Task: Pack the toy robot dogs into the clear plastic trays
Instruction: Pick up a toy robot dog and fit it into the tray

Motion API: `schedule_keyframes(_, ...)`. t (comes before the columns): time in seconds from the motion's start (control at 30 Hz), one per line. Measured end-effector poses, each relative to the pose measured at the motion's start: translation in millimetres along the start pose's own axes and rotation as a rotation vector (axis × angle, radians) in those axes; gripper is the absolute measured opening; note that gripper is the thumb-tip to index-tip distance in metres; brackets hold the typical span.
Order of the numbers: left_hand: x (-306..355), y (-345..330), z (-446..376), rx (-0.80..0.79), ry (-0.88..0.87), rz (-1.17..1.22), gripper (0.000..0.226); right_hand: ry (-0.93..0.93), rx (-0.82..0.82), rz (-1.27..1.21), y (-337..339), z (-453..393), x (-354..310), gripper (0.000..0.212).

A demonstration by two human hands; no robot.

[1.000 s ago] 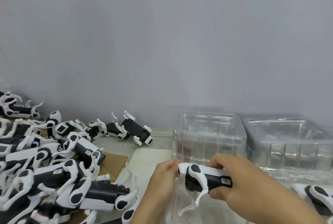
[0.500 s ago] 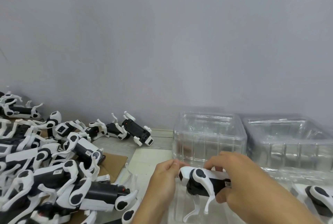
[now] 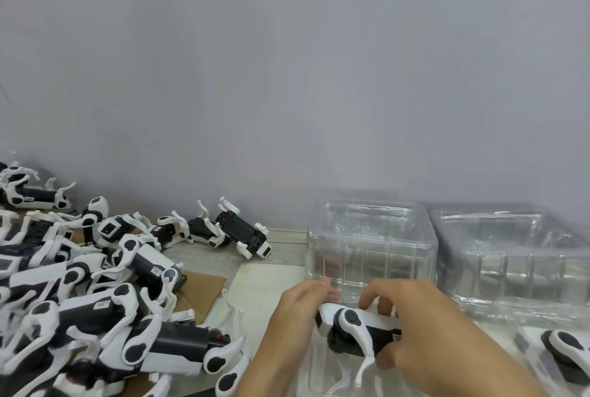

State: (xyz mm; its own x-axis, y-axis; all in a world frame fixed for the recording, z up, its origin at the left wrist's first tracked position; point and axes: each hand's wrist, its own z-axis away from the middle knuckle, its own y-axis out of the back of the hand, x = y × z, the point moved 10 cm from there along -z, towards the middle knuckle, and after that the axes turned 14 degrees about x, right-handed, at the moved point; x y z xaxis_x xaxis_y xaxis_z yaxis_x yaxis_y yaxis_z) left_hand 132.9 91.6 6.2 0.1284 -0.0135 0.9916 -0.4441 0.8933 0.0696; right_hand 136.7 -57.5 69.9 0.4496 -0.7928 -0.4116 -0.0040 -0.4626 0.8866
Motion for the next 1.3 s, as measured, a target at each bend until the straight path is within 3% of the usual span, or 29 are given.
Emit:
schedule_keyframes(0.13, 0.4, -5.6, 1.3, -0.06, -0.034, -0.005, 0.042, -0.039, 0.006, 0.001, 1.1, 0.3, 6.9, 0.037)
schedule_keyframes(0.27, -0.7, -5.5, 0.9, -0.061, -0.025, -0.018, 0.025, -0.041, 0.021, 0.01, 1.3, -0.6, 7.5, 0.036)
schedule_keyframes(0.97, 4.9, -2.9, 6.4, -0.03, -0.081, 0.015, 0.028, -0.018, 0.108, 0.024, 0.9, -1.0, 9.1, 0.039)
schedule_keyframes(1.3, 6.0, -2.2, 4.6, -0.025, -0.102, 0.023, 0.025, -0.025, 0.12, -0.092, -1.7, -1.7, 14.8, 0.035)
